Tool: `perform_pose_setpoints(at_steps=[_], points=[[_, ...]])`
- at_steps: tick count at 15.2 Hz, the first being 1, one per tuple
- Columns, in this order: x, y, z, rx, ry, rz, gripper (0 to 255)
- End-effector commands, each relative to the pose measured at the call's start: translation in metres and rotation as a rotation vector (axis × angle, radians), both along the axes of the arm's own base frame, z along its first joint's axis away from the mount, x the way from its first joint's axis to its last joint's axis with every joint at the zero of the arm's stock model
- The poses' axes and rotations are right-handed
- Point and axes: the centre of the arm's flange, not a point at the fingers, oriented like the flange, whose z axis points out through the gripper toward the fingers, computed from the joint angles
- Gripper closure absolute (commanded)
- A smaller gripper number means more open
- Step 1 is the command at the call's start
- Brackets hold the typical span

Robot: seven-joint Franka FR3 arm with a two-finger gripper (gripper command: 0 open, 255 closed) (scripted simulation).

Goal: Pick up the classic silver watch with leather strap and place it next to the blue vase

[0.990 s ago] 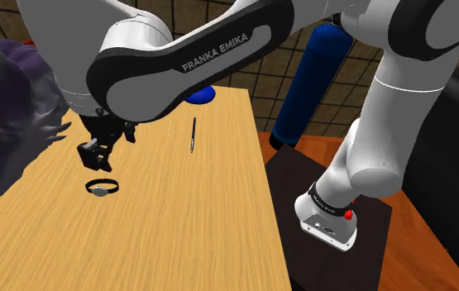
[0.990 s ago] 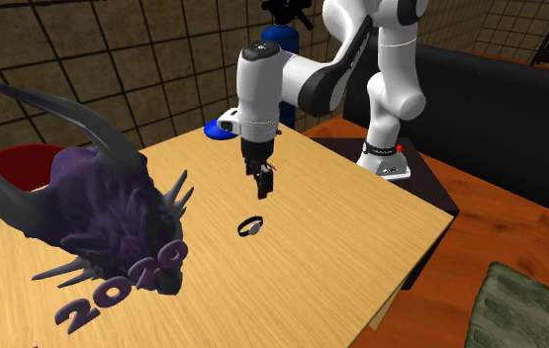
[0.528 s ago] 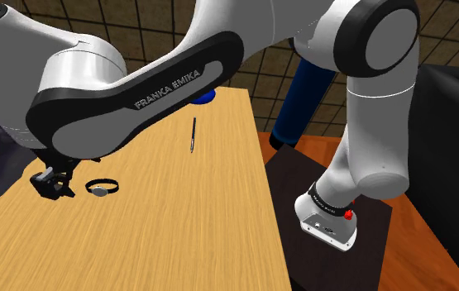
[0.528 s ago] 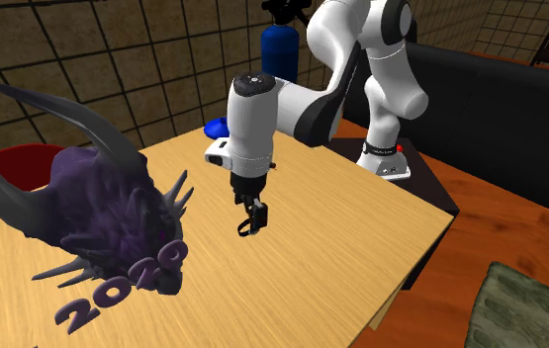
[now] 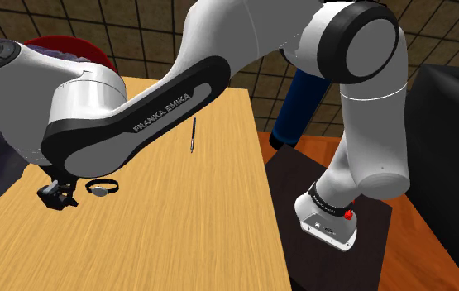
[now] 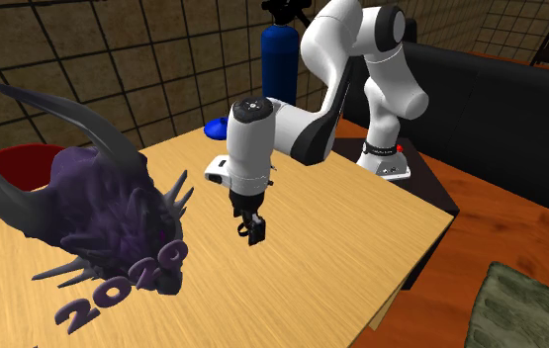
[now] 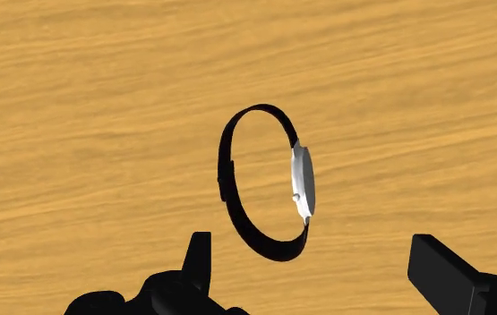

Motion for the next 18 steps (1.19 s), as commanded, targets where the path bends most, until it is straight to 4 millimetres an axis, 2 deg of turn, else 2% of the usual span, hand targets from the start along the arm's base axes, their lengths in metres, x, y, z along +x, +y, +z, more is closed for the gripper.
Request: perform_pose_setpoints(at_steps=[1, 7, 8, 17, 18], points=[[0.001, 0.0003, -0.004, 0.0, 0.0, 0.0, 0], [0.0009, 0.0003, -0.004, 0.0, 0.0, 0.0, 0], [0.0009, 0.0003, -0.004, 0.0, 0.0, 0.0, 255], [0.001, 0.0003, -0.004, 0.0, 0.0, 0.0, 255], [0.0009, 0.0003, 0.0013, 0.0, 0.0, 0.0, 255]])
